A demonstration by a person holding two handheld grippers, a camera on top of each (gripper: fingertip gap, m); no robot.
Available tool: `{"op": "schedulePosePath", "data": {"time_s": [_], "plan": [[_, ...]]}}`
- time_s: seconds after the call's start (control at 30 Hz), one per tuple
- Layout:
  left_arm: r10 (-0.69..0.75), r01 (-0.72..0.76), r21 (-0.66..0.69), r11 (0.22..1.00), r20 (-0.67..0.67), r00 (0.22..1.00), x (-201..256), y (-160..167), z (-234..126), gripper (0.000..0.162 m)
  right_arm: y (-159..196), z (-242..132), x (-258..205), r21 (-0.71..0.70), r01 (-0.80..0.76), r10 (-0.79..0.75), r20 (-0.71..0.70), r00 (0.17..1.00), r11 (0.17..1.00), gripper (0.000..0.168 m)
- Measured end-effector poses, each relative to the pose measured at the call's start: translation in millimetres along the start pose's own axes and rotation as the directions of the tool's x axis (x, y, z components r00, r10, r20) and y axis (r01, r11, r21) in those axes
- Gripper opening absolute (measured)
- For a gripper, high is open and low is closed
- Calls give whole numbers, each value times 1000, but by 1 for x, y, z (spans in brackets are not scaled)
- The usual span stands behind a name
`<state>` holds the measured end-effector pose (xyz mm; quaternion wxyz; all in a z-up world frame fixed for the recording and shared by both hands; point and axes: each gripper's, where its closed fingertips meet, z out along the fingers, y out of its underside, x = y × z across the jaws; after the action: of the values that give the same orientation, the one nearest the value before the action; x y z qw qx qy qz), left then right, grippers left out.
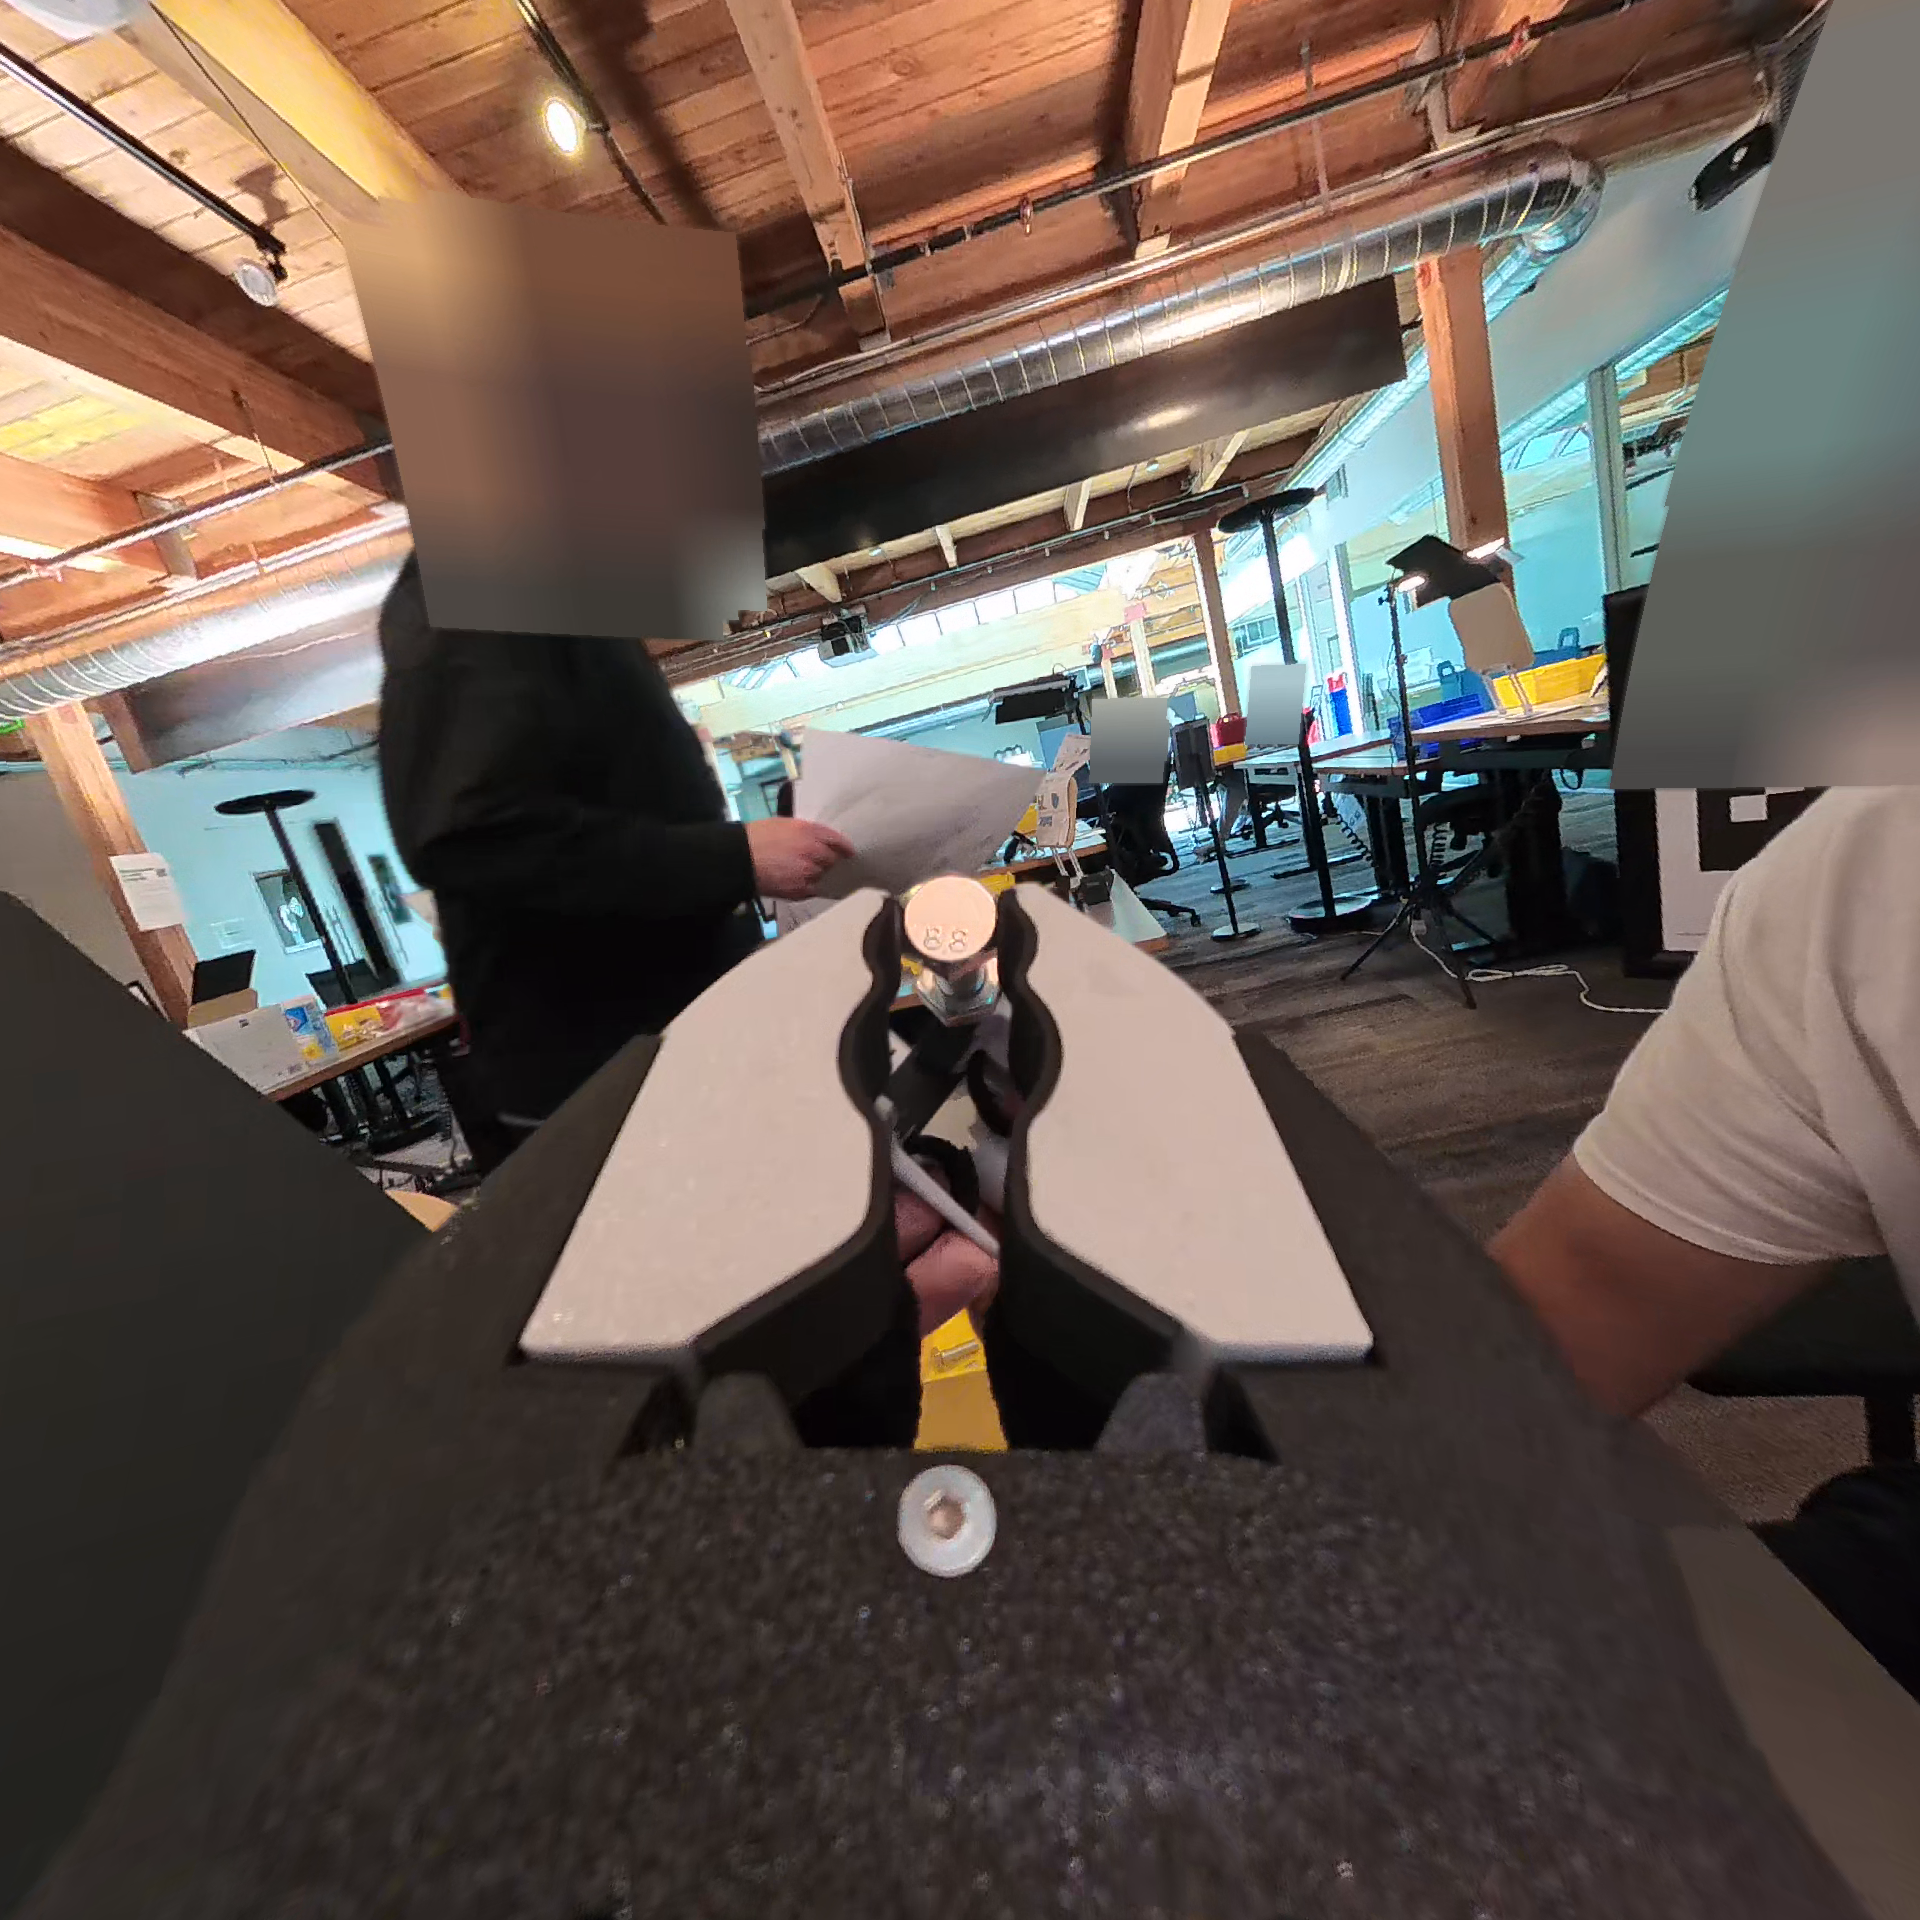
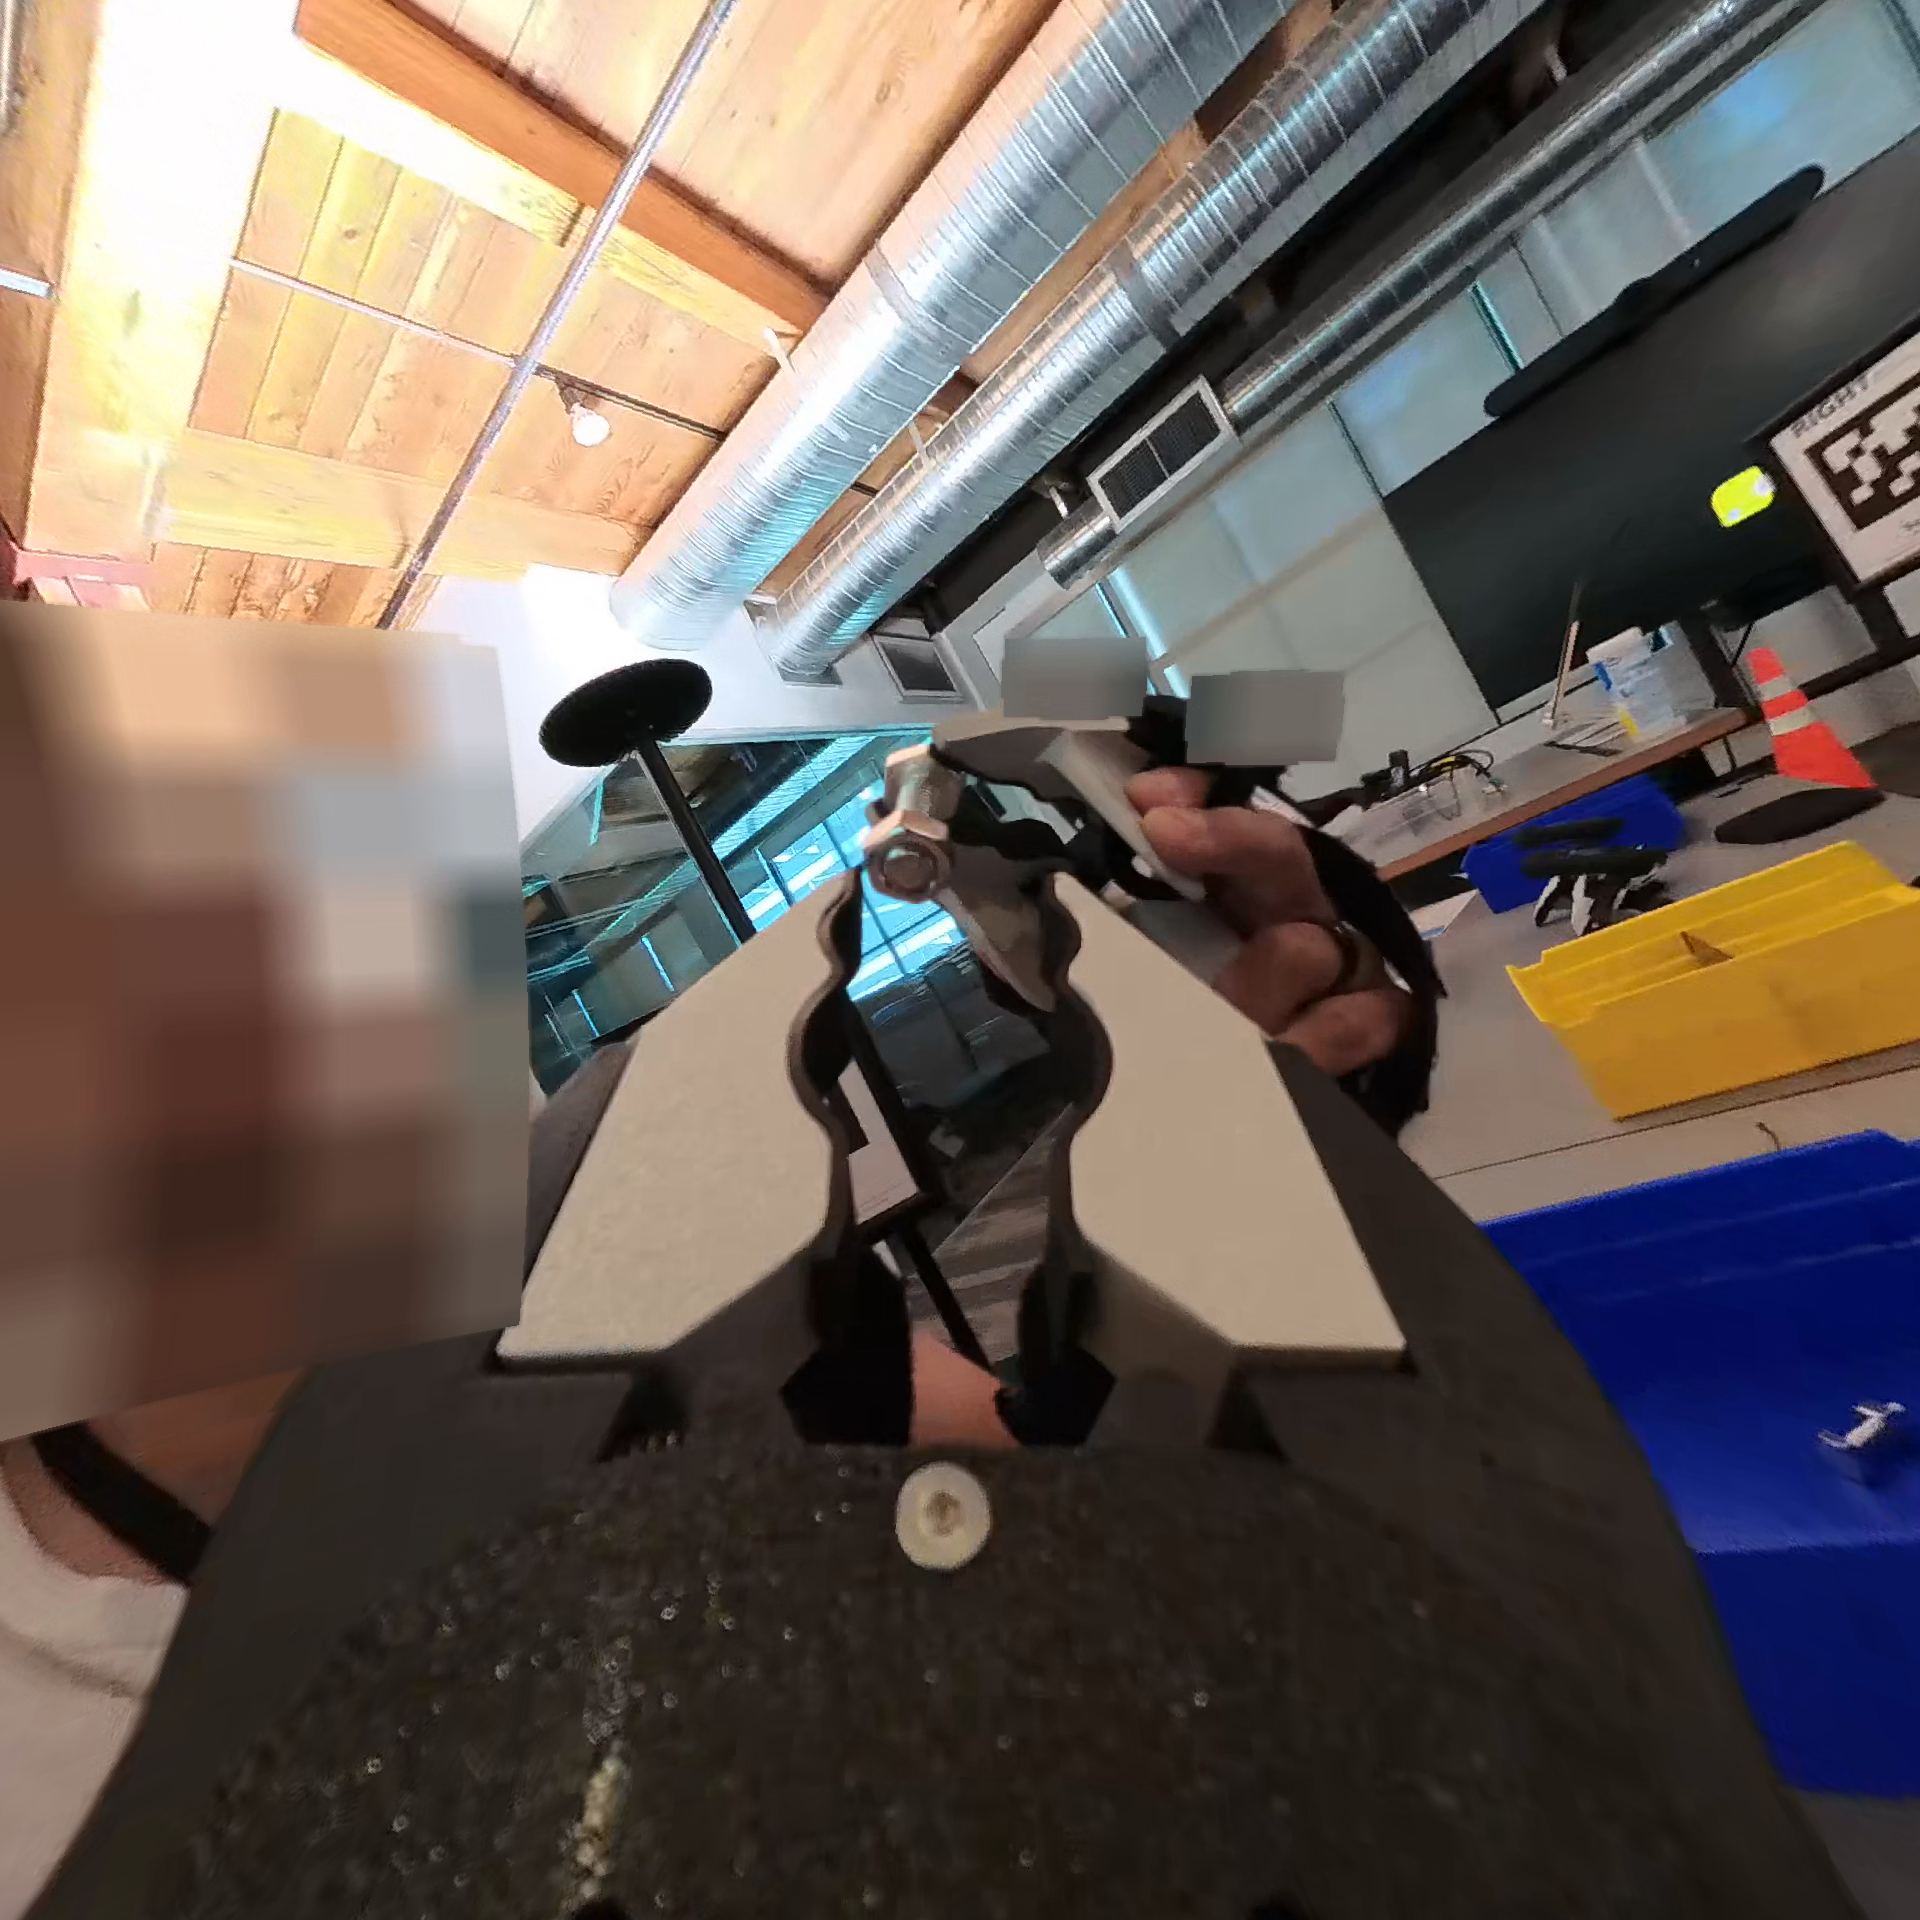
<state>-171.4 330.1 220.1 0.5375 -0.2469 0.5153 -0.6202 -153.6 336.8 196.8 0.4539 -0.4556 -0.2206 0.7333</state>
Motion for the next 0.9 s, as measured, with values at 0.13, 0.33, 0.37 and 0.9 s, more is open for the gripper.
{"op": "schedulePosePath", "data": {"time_s": [0.13,0.33,0.37,0.9], "plan": [[-15,15,-20,1000,9,1000,-4,7,4,18,-3,0,-3,21,57,-56,-20,998,998,21],[-62,62,-6,998,-3,998,-5,8,7,17,-4,-2,-6,-34,299,-301,-111,947,954,16],[-81,81,1,997,-12,997,-4,7,7,17,-3,-1,-7,-62,405,-410,-146,900,912,16],[-344,347,15,938,-86,935,-1,6,16,17,3,-2,-20,-680,241,-373,51,-926,-692,21]]}}
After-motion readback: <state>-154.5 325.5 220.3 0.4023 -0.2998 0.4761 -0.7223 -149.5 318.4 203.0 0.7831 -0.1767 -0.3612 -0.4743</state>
